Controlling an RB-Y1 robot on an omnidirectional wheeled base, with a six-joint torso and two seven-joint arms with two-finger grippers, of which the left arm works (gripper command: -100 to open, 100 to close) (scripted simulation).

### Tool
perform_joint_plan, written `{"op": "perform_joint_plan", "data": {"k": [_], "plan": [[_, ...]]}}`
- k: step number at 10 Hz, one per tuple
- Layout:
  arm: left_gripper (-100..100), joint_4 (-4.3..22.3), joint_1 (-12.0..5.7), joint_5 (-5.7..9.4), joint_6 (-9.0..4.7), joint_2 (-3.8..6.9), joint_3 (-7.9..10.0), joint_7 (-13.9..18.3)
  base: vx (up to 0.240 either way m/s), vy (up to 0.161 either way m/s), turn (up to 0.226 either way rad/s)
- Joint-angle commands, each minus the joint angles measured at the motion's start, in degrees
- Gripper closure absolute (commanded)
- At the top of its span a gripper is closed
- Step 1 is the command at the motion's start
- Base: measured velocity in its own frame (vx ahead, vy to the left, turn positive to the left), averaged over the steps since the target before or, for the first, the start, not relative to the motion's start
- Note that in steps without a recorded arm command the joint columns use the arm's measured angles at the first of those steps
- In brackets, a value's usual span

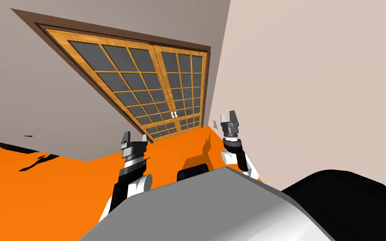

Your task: Pull the door open

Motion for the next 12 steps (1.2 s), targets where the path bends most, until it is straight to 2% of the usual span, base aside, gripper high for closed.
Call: {"op": "perform_joint_plan", "data": {"k": [1,7,12], "plan": [[-100,1.78,-0.41,-0.54,-0.65,0.63,0.69,-1.92,0.089,-0.016,-0.029],[-100,7.84,-1.8,-2.36,-2.84,2.21,3.05,-8.44,0.135,-0.005,-0.019],[-100,12.63,-2.91,-3.8,-4.58,3.09,4.91,-13.6,0.113,-0.003,-0.02]]}}
